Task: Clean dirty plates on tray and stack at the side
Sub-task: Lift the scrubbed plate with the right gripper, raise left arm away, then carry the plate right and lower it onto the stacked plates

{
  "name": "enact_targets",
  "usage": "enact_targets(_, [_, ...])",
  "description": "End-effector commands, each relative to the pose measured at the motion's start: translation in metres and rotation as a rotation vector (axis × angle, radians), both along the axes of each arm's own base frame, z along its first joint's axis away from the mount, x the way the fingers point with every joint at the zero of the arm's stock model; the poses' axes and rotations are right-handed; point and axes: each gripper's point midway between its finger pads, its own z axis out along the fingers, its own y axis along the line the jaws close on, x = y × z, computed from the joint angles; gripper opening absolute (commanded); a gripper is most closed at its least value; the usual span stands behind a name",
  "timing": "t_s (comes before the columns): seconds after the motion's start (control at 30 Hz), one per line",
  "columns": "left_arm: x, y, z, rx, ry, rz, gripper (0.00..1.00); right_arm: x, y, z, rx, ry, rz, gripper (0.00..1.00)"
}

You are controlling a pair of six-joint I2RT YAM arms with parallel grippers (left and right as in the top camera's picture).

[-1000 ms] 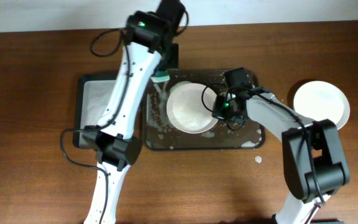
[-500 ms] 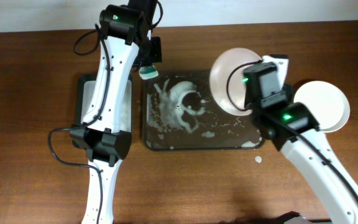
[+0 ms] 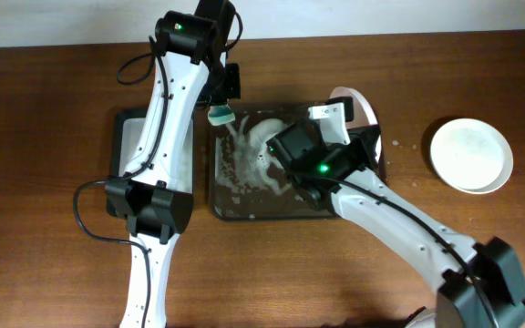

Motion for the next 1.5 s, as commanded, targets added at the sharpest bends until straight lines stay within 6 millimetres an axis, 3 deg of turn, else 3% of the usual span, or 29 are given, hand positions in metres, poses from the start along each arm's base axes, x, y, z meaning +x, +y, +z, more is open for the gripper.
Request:
enact_targets(0.0, [-0.001,-0.002,0.002,-0.011,-0.001,-0.017,0.01,-0.002,-0.002,0.013,-0.034,-0.073,-0.028,0.04])
enact_targets(0.73, [-0.003,-0.001,0.002,-0.010,0.006,-0.017,0.01,-0.003,-0.003,0.015,-0.032,-0.070,-0.027,0.04])
enact_targets(0.93, [-0.003,-0.001,0.002,-0.009,0.007,-0.017,0.01,-0.010,-0.022,0.032,0.253,-0.139,-0.038,0.04])
enact_targets(1.13, [-0.003,-0.002,0.002,-0.010,0.006,-0.017,0.01,-0.011,-0.095,0.022,0.720,-0.110,-0.132,0.04])
enact_targets(1.27, [-0.003,-0.002,0.002,-0.010,0.006,-0.017,0.01,-0.016,-0.161,-0.004,1.024,-0.113,-0.265,0.04])
enact_targets(1.47, [-0.003,-0.004,0.002,-0.011,0.002,-0.022,0.01,-0.037,-0.250,-0.042,1.197,-0.184,-0.490,0.04])
